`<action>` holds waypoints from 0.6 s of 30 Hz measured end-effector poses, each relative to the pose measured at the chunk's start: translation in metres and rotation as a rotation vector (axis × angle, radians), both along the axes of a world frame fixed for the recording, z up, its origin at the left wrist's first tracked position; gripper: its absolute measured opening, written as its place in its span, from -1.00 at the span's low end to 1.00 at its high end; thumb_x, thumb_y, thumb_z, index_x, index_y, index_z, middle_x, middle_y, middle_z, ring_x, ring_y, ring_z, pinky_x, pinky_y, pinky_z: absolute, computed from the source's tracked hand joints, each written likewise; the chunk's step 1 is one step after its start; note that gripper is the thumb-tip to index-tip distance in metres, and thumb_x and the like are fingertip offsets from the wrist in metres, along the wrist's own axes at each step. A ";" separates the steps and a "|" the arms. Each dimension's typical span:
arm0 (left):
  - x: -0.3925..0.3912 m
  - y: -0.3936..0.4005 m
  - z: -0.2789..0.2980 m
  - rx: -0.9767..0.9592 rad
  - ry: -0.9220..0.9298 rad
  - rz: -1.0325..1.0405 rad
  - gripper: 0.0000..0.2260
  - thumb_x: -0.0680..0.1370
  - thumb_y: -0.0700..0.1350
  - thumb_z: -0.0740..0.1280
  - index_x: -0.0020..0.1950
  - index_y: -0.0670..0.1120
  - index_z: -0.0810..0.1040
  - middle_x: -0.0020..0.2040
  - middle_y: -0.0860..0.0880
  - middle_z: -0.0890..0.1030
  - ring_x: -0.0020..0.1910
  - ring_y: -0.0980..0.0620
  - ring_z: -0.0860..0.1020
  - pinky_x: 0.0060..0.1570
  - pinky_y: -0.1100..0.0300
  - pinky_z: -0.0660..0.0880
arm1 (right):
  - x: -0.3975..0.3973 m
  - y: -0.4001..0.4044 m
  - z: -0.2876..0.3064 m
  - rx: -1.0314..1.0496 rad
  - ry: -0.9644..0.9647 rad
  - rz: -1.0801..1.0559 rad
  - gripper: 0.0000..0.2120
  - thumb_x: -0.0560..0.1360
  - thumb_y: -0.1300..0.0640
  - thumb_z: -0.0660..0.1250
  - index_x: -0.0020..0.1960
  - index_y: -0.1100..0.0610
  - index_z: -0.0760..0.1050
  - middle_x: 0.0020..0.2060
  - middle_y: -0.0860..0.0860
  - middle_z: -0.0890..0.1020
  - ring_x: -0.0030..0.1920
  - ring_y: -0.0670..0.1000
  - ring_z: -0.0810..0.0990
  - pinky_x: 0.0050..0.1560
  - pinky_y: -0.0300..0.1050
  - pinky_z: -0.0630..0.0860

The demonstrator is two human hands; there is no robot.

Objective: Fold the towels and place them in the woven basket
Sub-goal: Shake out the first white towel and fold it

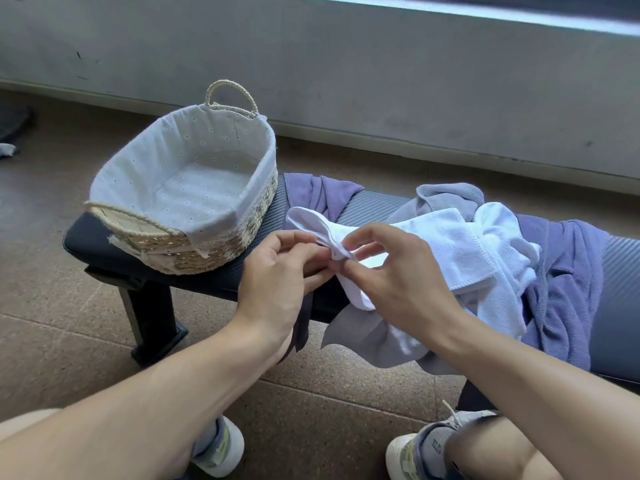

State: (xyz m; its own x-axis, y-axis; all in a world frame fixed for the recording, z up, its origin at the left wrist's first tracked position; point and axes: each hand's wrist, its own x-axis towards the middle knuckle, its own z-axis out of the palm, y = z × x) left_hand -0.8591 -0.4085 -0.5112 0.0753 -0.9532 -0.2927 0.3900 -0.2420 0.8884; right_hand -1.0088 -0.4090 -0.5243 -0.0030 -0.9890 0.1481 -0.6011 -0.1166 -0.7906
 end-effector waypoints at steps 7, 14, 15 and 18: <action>0.029 -0.019 -0.005 -0.731 -1.141 -0.439 -0.48 0.40 -0.06 0.52 0.34 0.11 0.51 0.27 0.23 0.46 0.41 0.21 0.34 0.40 0.37 0.20 | -0.011 -0.006 0.013 0.050 -0.260 0.146 -0.88 0.46 0.13 0.55 -0.09 0.07 0.61 -0.18 -0.03 0.72 -0.12 -0.07 0.71 -0.06 -0.13 0.60; 0.031 -0.035 -0.005 -0.620 -0.948 -0.437 -0.59 0.51 0.30 0.34 -0.21 -0.04 0.50 -0.35 -0.05 0.46 -0.34 0.05 0.42 -0.29 0.02 0.37 | -0.039 -0.012 0.039 0.144 0.101 0.381 -0.59 0.33 -0.22 0.56 0.12 -0.15 0.59 -0.03 -0.22 0.69 0.05 -0.22 0.63 0.09 -0.27 0.51; 0.031 -0.036 -0.005 -0.594 -0.927 -0.421 -0.58 0.53 0.29 0.32 -0.21 -0.06 0.48 -0.33 -0.09 0.47 -0.34 0.01 0.41 -0.29 -0.01 0.37 | -0.050 -0.015 0.041 0.178 0.303 0.405 -0.54 0.29 -0.29 0.56 0.12 -0.20 0.55 -0.03 -0.27 0.67 0.05 -0.26 0.59 0.05 -0.26 0.48; 0.034 -0.040 -0.012 -0.493 -0.912 -0.347 -0.64 0.62 0.18 0.30 -0.10 -0.12 0.51 -0.21 -0.18 0.55 -0.21 -0.13 0.51 -0.19 -0.05 0.42 | -0.080 -0.024 0.034 0.262 0.728 0.380 -0.62 0.24 -0.24 0.54 -0.02 -0.24 0.49 -0.14 -0.22 0.63 -0.08 -0.14 0.55 -0.07 -0.13 0.49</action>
State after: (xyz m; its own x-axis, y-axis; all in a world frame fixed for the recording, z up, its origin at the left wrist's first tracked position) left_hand -0.8255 -0.4488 -0.5229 -0.2250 -0.9617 0.1563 -0.4849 0.2496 0.8382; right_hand -1.0888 -0.4328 -0.4905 0.3425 -0.9062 -0.2480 -0.9258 -0.2805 -0.2533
